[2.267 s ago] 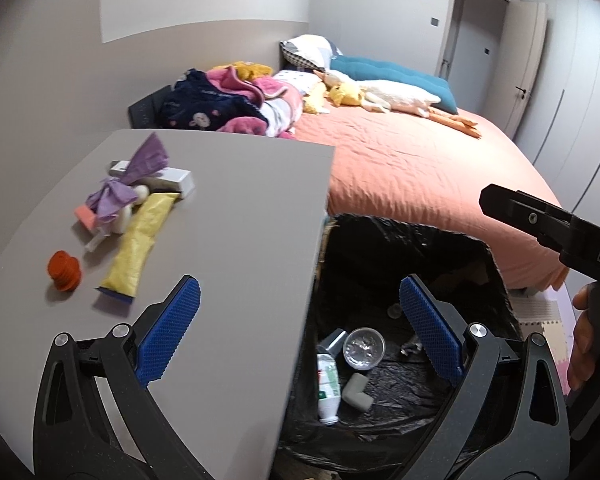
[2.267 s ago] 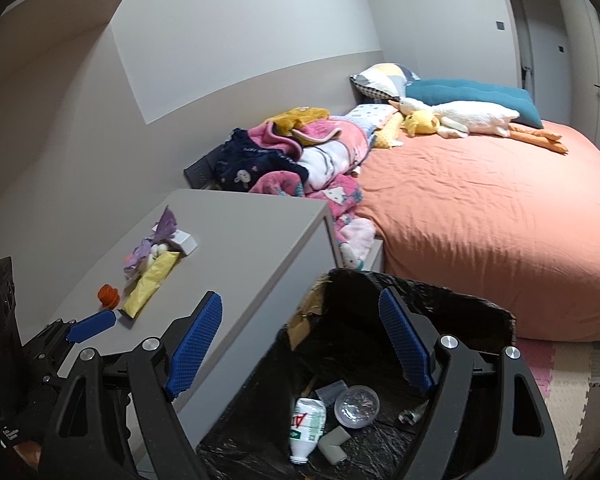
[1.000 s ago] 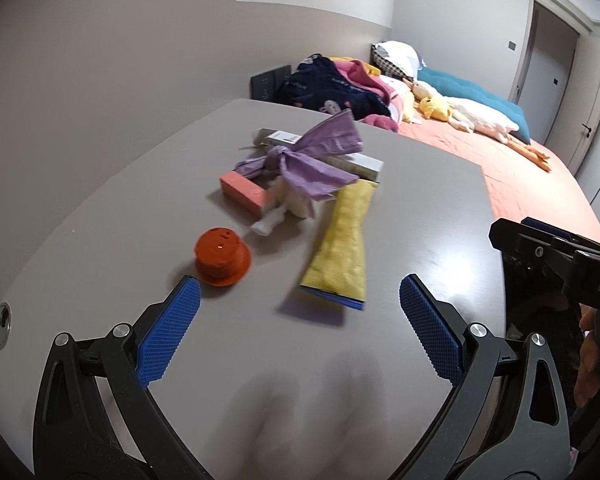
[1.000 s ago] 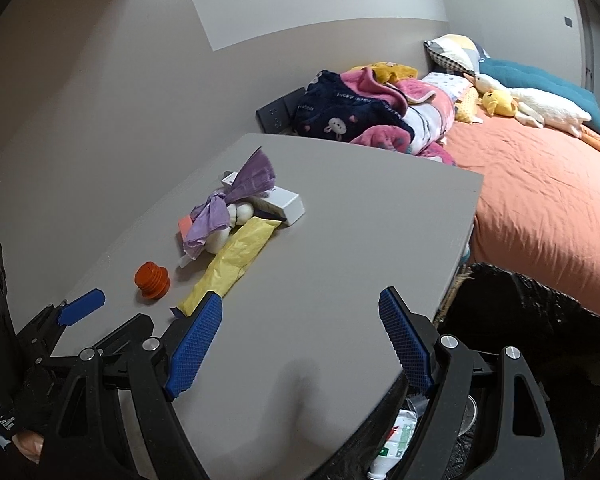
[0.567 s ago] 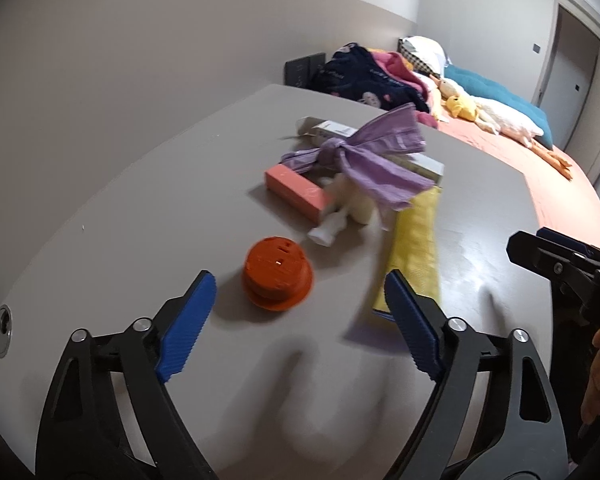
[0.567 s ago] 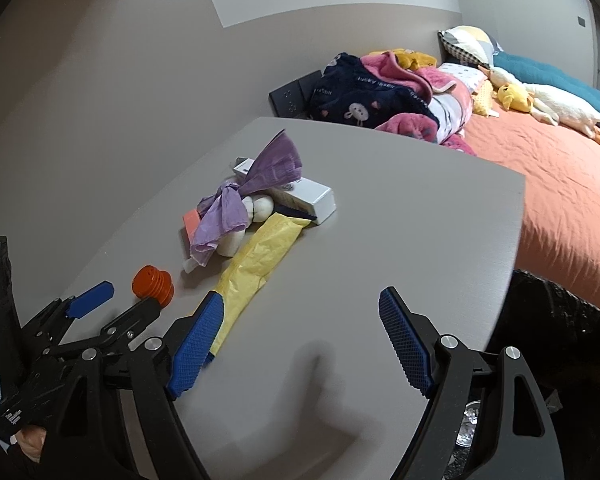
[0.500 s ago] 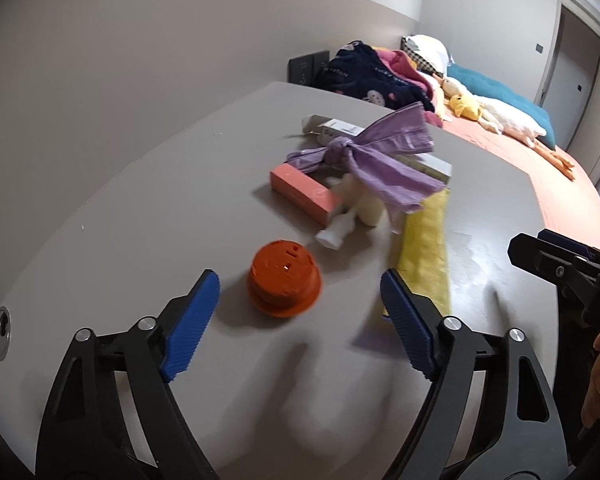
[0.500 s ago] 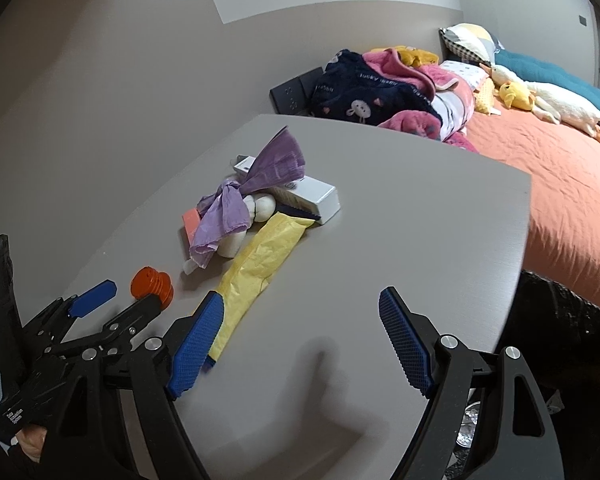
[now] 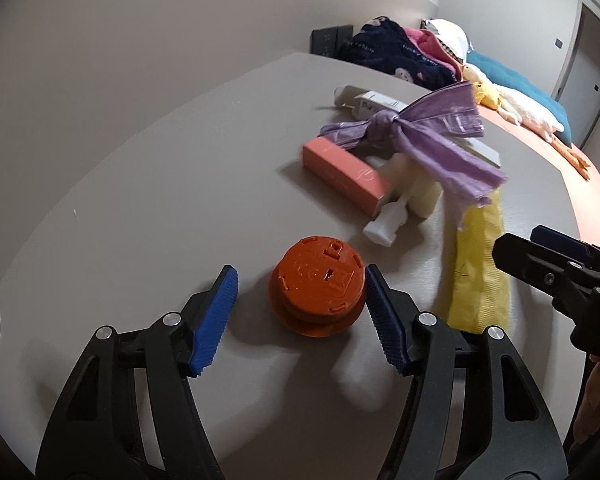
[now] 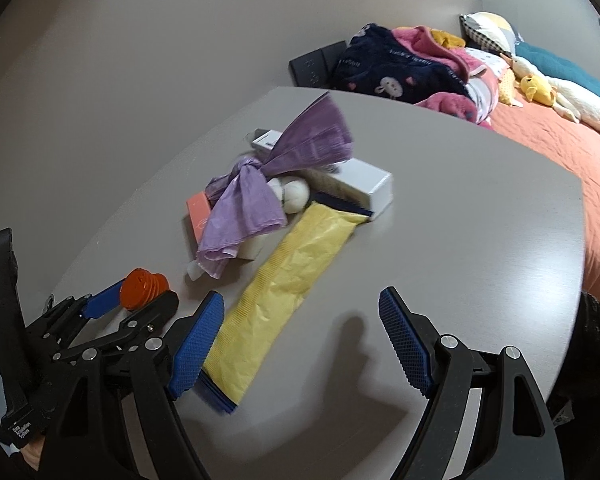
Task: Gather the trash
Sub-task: 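Grasp the orange round lid with the left tool while the right tool grasps the yellow packet, then carry the orange lid and yellow packet over the black bin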
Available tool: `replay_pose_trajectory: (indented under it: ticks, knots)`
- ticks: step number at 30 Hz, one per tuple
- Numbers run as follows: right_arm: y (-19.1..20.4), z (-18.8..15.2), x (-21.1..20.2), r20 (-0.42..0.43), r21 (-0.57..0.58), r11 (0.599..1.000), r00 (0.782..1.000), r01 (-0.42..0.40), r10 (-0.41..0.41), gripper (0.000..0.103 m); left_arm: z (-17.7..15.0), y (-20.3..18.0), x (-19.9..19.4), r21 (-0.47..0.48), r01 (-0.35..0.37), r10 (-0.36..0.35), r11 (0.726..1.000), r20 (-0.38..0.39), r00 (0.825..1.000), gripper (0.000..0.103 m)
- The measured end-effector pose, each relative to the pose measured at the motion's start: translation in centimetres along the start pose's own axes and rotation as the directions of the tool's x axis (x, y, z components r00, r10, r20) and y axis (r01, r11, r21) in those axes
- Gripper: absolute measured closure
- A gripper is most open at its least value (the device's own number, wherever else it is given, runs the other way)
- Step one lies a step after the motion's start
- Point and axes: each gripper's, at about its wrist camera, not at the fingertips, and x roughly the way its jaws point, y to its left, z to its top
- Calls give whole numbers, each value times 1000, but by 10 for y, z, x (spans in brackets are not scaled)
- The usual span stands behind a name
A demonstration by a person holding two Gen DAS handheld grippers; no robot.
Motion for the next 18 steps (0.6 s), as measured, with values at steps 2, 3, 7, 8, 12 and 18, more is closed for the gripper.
replay_pose_trajectory:
  ticks: [2, 3, 7, 8, 12, 18]
  knots:
    - [3, 1, 5, -6, -3, 1000, 1000, 11, -11, 25, 0, 1, 0, 5, 3, -3, 1000, 1, 1000, 45]
    - [5, 2, 8, -10, -3, 1000, 1000, 14, -14, 27, 0, 3, 0, 3, 8, -8, 1000, 3, 1000, 47]
    - [10, 3, 16, -26, -17, 999, 999, 44, -44, 49, 1, 5, -1, -5, 30, -30, 1000, 11, 999, 57]
    - [11, 3, 17, -29, -23, 999, 999, 43, -44, 64, 1, 6, -1, -6, 34, -34, 999, 12, 999, 57]
    - [8, 3, 15, -30, -1, 1000, 1000, 8, -8, 84, 1, 6, -2, -7, 38, -38, 999, 12, 999, 57]
    - [1, 1, 6, -19, 9, 1000, 1000, 1, 0, 89, 0, 1, -7, 0, 40, -40, 999, 6, 999, 57]
